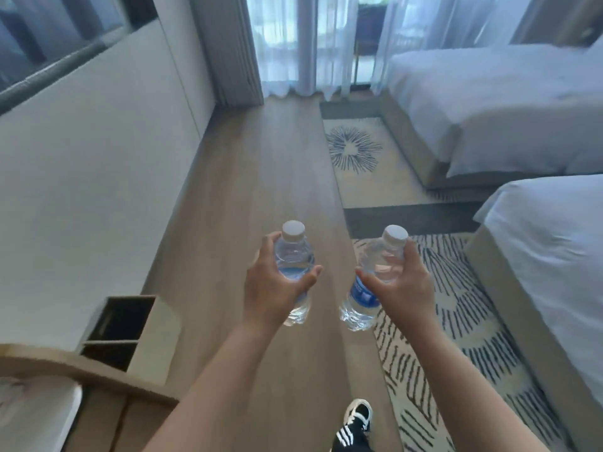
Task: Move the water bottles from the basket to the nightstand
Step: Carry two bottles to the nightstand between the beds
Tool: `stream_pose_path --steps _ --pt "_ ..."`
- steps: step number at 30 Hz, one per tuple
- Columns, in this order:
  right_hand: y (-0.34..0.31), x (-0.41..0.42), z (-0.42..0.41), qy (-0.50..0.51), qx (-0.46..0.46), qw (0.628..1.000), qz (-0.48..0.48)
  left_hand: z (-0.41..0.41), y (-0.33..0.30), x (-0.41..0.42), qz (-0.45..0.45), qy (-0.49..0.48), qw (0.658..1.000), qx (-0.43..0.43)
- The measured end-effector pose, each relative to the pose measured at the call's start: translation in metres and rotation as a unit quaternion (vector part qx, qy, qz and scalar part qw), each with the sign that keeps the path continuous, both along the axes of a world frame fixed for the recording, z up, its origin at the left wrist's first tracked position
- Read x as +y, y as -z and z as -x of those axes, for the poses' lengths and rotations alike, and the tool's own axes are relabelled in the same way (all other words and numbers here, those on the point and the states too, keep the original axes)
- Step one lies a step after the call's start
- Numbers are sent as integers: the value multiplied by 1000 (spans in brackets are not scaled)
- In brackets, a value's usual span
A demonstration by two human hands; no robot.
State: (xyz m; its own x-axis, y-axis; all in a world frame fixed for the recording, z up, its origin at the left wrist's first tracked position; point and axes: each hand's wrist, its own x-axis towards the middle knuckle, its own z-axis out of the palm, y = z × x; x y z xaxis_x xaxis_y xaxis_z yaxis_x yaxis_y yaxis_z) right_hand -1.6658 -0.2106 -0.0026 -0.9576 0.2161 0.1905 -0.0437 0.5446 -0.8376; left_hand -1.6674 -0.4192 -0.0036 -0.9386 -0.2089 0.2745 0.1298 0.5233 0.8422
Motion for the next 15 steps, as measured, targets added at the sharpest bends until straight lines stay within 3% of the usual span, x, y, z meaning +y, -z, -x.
stream_pose_path --steps 15 --pt "-2 214 168 154 6 988 -13 249 3 197 -5 151 988 -4"
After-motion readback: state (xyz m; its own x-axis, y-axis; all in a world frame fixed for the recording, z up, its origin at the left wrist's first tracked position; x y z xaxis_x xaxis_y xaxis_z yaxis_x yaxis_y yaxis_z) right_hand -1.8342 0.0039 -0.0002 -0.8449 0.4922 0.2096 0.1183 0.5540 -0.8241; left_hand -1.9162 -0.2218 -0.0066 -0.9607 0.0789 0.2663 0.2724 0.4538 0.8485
